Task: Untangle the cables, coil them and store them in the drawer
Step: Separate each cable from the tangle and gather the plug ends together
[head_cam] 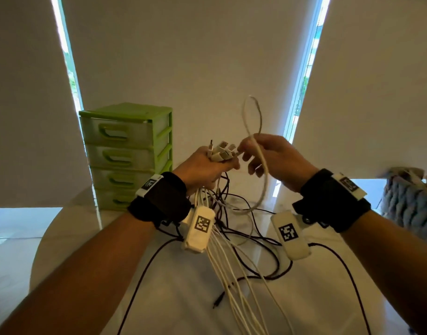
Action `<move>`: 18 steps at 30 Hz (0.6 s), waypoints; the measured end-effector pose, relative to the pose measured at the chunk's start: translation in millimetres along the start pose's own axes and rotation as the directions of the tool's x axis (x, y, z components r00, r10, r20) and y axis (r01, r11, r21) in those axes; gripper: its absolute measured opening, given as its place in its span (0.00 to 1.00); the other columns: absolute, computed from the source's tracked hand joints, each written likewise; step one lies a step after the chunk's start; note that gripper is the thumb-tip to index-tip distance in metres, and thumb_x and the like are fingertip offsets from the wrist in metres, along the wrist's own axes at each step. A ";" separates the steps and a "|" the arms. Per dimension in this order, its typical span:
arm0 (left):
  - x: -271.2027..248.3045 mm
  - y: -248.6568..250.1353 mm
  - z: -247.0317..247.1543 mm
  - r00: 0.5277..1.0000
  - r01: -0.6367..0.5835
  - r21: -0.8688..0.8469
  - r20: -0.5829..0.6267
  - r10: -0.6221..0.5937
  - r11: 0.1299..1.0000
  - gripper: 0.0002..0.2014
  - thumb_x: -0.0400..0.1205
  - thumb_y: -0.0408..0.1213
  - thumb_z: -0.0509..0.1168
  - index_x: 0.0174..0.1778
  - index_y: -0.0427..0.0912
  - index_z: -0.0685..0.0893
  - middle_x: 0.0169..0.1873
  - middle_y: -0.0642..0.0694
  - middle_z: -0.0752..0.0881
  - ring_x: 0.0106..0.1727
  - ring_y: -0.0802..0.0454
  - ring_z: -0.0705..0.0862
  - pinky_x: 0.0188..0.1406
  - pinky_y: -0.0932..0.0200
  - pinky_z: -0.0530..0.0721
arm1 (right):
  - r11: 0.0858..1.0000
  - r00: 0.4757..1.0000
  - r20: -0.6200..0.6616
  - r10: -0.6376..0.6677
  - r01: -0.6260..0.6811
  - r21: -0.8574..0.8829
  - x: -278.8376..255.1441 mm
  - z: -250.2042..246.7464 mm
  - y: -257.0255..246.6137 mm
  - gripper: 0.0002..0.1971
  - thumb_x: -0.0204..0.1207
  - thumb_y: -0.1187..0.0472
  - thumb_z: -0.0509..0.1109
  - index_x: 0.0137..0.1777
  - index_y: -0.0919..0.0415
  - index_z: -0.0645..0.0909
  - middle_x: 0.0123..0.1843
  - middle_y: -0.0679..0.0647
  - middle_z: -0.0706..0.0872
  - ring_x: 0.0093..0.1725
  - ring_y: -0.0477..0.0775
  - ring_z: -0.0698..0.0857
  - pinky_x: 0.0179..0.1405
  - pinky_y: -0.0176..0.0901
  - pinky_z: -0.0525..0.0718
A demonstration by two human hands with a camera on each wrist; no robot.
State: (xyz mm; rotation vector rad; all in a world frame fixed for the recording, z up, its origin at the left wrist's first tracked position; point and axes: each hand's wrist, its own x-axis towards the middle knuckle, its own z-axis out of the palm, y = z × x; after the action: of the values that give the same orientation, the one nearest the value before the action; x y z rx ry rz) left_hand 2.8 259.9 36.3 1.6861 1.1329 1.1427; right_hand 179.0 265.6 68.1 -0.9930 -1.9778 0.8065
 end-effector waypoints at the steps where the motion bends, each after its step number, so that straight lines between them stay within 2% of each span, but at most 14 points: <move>1: -1.0 -1.4 0.2 1.000 0.022 0.017 0.017 -0.022 1.000 0.06 0.83 0.36 0.67 0.44 0.39 0.86 0.19 0.52 0.66 0.20 0.57 0.63 0.17 0.65 0.62 | 0.995 0.994 -0.095 -0.050 0.058 0.083 -1.3 -6.7 -0.8 0.11 0.86 0.59 0.59 0.48 0.58 0.82 0.42 0.56 0.83 0.34 0.51 0.83 0.30 0.39 0.80; 3: -2.7 -6.0 2.1 0.999 0.041 0.084 0.026 -0.043 0.996 0.05 0.83 0.36 0.67 0.43 0.40 0.85 0.14 0.58 0.70 0.16 0.61 0.67 0.15 0.67 0.64 | 0.961 0.946 -0.306 -0.103 0.174 0.214 -2.9 -29.3 -5.3 0.12 0.86 0.61 0.58 0.43 0.58 0.81 0.38 0.54 0.82 0.32 0.51 0.84 0.27 0.38 0.78; 5: -1.9 -8.0 3.9 0.999 0.048 0.090 -0.005 -0.048 0.995 0.05 0.83 0.36 0.67 0.41 0.43 0.83 0.12 0.59 0.70 0.14 0.62 0.68 0.14 0.69 0.64 | 0.938 0.897 -0.423 -0.132 0.251 0.241 -7.6 -54.7 -7.9 0.13 0.87 0.60 0.58 0.42 0.56 0.80 0.37 0.52 0.83 0.31 0.49 0.85 0.26 0.36 0.77; 7: 1.4 -7.0 4.0 0.999 0.042 0.094 -0.009 -0.042 0.995 0.08 0.82 0.38 0.69 0.36 0.47 0.82 0.14 0.58 0.68 0.17 0.61 0.65 0.16 0.68 0.65 | 0.930 0.865 -0.474 -0.168 0.298 0.214 -17.6 -75.0 -6.7 0.12 0.86 0.59 0.58 0.42 0.54 0.79 0.41 0.51 0.86 0.32 0.50 0.86 0.26 0.37 0.77; 10: 4.4 -1.1 7.5 0.996 0.014 0.189 0.088 -0.031 0.982 0.13 0.82 0.39 0.69 0.30 0.50 0.80 0.16 0.58 0.68 0.17 0.61 0.66 0.17 0.65 0.69 | 0.906 0.842 -0.501 -0.202 0.355 0.230 -36.8 -94.8 -2.9 0.09 0.85 0.58 0.59 0.45 0.54 0.79 0.48 0.54 0.89 0.36 0.54 0.89 0.26 0.39 0.80; 12: 4.5 4.2 13.6 0.995 -0.007 0.235 0.097 -0.017 0.972 0.09 0.83 0.41 0.68 0.35 0.48 0.83 0.18 0.55 0.68 0.19 0.60 0.66 0.18 0.63 0.71 | 0.906 0.843 -0.499 -0.201 0.354 0.234 -51.0 -107.8 -3.3 0.09 0.86 0.57 0.58 0.46 0.55 0.78 0.47 0.53 0.90 0.36 0.54 0.89 0.26 0.38 0.81; 14: 5.5 7.8 20.0 1.000 -0.003 0.215 0.015 0.000 0.977 0.09 0.84 0.43 0.66 0.49 0.41 0.86 0.22 0.51 0.67 0.22 0.57 0.66 0.20 0.63 0.70 | 0.957 0.871 -0.452 -0.191 0.268 0.111 -68.0 -122.3 -3.6 0.10 0.86 0.59 0.59 0.44 0.54 0.80 0.41 0.51 0.91 0.32 0.50 0.88 0.26 0.37 0.80; 15: 6.4 9.5 24.0 1.000 0.005 0.178 -0.021 -0.001 0.984 0.11 0.84 0.43 0.64 0.53 0.40 0.86 0.23 0.51 0.66 0.22 0.56 0.64 0.19 0.64 0.68 | 0.983 0.897 -0.403 -0.180 0.182 -0.034 -76.4 -128.5 -2.0 0.11 0.86 0.62 0.61 0.43 0.54 0.81 0.39 0.51 0.91 0.31 0.50 0.87 0.26 0.39 0.79; 16: 6.8 12.4 28.4 0.999 0.001 0.130 -0.032 0.004 0.992 0.12 0.85 0.43 0.63 0.54 0.40 0.86 0.23 0.52 0.67 0.23 0.56 0.63 0.18 0.65 0.67 | 0.972 0.932 -0.328 -0.153 0.082 -0.218 -82.9 -134.3 1.6 0.11 0.84 0.64 0.63 0.42 0.54 0.83 0.38 0.52 0.91 0.31 0.52 0.86 0.28 0.43 0.79; 18: 6.4 21.6 40.4 1.000 -0.023 0.018 0.014 0.022 1.000 0.13 0.86 0.44 0.61 0.51 0.40 0.86 0.21 0.55 0.68 0.22 0.56 0.61 0.16 0.66 0.64 | 0.847 0.981 -0.194 -0.025 -0.083 -0.525 -91.0 -145.9 14.2 0.11 0.81 0.67 0.66 0.41 0.53 0.86 0.39 0.56 0.91 0.33 0.58 0.84 0.36 0.50 0.81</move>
State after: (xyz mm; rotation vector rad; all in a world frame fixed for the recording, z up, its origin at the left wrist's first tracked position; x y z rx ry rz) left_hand 47.6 254.8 46.5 1.7222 1.1217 1.1362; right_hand 343.5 223.7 99.2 -1.3618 -2.0556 0.1476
